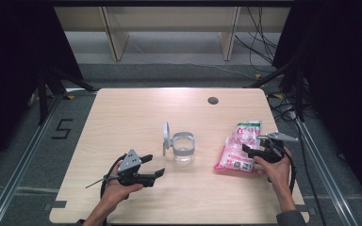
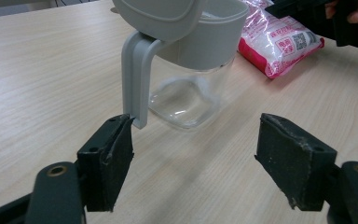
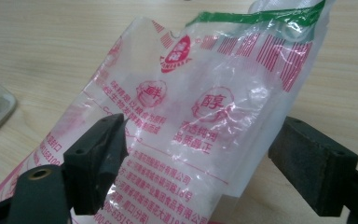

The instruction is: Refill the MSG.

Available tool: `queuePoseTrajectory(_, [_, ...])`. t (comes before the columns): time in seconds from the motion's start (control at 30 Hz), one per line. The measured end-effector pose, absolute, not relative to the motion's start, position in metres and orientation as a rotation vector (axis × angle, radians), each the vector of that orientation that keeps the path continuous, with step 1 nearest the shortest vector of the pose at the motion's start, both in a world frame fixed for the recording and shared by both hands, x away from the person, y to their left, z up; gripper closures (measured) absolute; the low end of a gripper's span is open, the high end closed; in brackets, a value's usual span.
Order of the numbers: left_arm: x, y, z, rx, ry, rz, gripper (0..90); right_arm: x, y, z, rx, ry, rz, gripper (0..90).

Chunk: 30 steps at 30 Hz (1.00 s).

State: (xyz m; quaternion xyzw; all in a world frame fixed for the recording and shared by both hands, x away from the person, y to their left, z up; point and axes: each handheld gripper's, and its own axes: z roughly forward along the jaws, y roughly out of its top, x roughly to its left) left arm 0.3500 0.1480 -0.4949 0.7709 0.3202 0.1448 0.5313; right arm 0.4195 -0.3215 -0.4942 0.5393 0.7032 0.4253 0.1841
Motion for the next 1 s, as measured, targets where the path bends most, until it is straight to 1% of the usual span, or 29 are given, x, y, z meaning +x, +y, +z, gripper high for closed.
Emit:
queuePoseTrajectory(0.1, [0.348, 0.148, -0.494, 1.838, 0.763, 0.355, 26.4, 0.424, -0.324, -0.496, 1.498, 1.998, 1.215, 21.6])
queuePoseTrajectory(0.17, [0.348, 0.148, -0.492, 1.839, 0.759, 0.363, 26.4, 0.426, -0.323, -0.498, 1.48, 2.014, 1.232, 27.4])
queuePoseTrajectory(0.2, [0.348, 0.148, -0.491, 1.838, 0.756, 0.365, 26.4, 0.427, -0.323, -0.498, 1.466, 2.024, 1.184, 31.1])
queuePoseTrajectory(0.33, [0.348, 0.147, -0.491, 1.827, 0.754, 0.355, 26.4, 0.428, -0.32, -0.497, 1.467, 2.053, 1.197, 35.3])
queuePoseTrajectory(0.37, [0.348, 0.148, -0.491, 1.826, 0.754, 0.356, 26.4, 0.426, -0.317, -0.496, 1.533, 2.04, 1.192, 37.1])
queuePoseTrajectory(0.43, [0.347, 0.148, -0.491, 1.831, 0.755, 0.356, 26.4, 0.431, -0.319, -0.499, 1.448, 2.045, 1.189, 40.6])
queuePoseTrajectory(0.63, [0.346, 0.148, -0.49, 1.828, 0.757, 0.355, 26.4, 0.434, -0.319, -0.499, 1.469, 2.039, 1.163, 47.6])
queuePoseTrajectory(0.8, [0.345, 0.146, -0.489, 1.815, 0.756, 0.349, 26.5, 0.434, -0.318, -0.498, 1.478, 2.048, 1.157, 56.9])
queuePoseTrajectory(0.9, [0.345, 0.147, -0.488, 1.823, 0.75, 0.355, 26.5, 0.434, -0.315, -0.499, 1.556, 2.014, 1.14, 58.6])
queuePoseTrajectory(1.0, [0.345, 0.147, -0.488, 1.827, 0.751, 0.358, 26.5, 0.437, -0.32, -0.5, 1.518, 2.031, 1.17, 57.2])
